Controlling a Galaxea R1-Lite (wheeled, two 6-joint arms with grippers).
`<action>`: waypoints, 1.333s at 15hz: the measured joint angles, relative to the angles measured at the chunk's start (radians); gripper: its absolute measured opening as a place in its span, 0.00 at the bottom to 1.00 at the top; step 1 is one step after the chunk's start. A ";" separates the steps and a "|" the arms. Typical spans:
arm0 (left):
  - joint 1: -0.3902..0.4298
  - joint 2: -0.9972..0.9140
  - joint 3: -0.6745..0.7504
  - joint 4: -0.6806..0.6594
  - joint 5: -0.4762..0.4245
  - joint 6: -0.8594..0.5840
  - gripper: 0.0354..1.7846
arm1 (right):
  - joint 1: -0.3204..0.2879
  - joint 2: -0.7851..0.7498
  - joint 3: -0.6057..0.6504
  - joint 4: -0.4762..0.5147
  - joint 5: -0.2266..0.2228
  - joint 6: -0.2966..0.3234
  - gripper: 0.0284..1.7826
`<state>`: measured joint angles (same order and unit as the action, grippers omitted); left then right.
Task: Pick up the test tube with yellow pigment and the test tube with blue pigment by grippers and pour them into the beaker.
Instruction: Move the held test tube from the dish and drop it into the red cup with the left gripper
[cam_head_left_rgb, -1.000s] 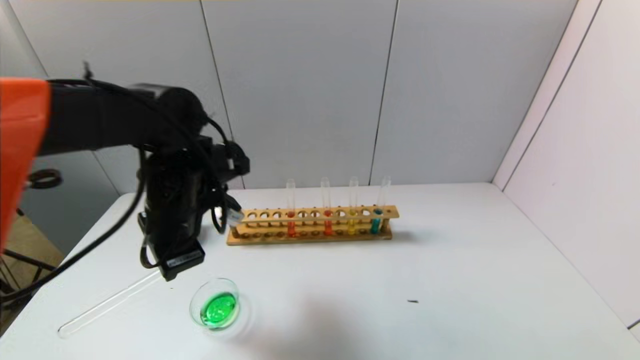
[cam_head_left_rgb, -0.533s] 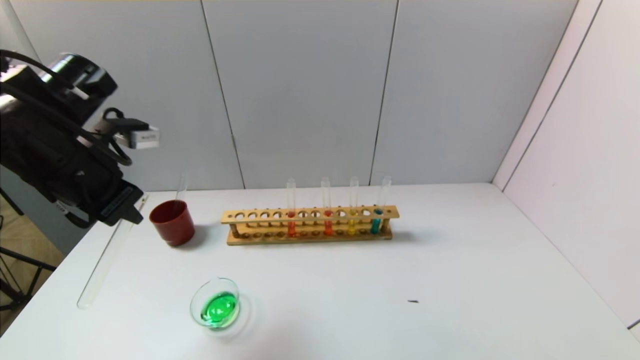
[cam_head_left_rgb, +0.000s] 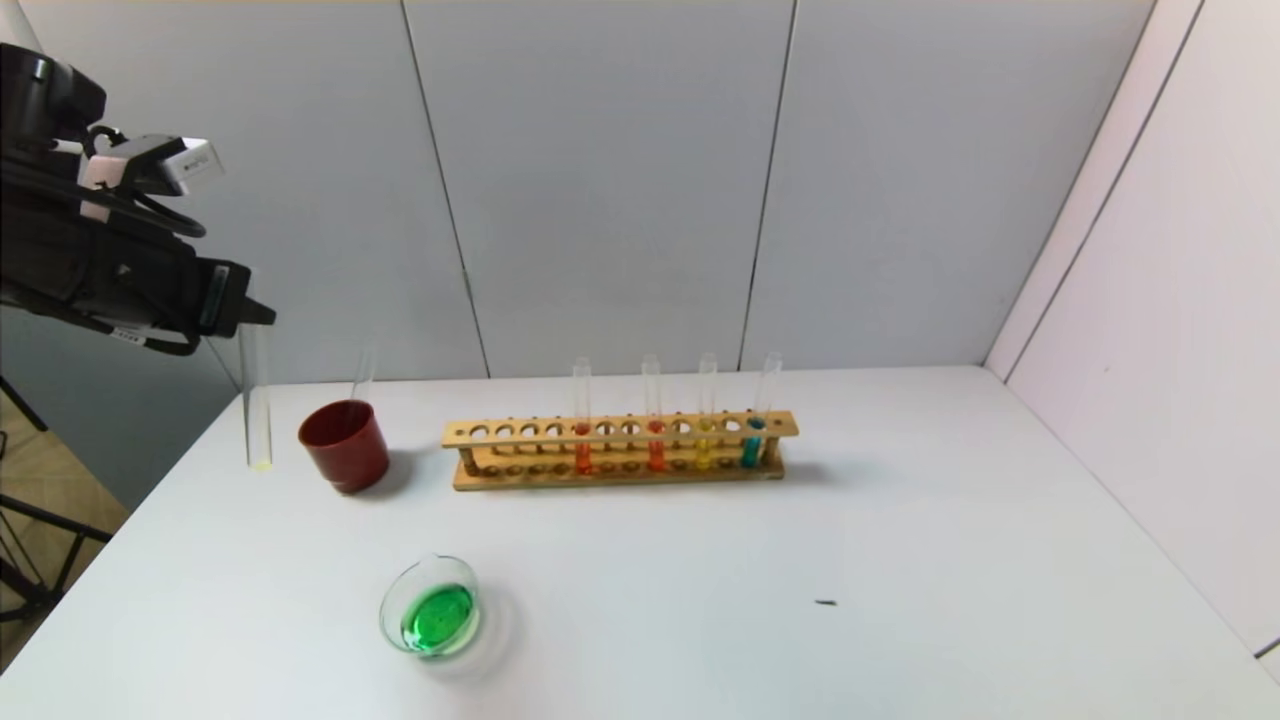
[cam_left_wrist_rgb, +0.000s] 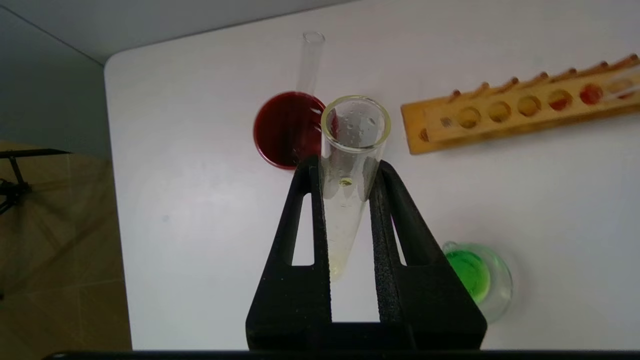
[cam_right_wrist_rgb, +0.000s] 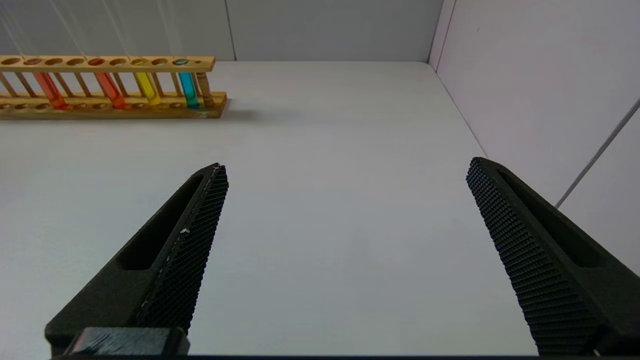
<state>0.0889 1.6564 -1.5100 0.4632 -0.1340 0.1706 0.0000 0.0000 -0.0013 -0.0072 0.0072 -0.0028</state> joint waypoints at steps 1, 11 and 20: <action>0.018 0.024 -0.006 -0.049 0.001 -0.003 0.15 | 0.000 0.000 0.000 0.000 0.000 0.000 0.98; 0.077 0.256 0.029 -0.438 0.010 -0.081 0.15 | 0.000 0.000 0.000 0.000 0.000 0.000 0.98; 0.076 0.273 0.240 -0.705 0.014 -0.083 0.15 | 0.000 0.000 0.000 0.000 0.001 -0.006 0.98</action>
<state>0.1653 1.9291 -1.2696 -0.2419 -0.1198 0.0874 0.0000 0.0000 -0.0013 -0.0072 0.0081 -0.0089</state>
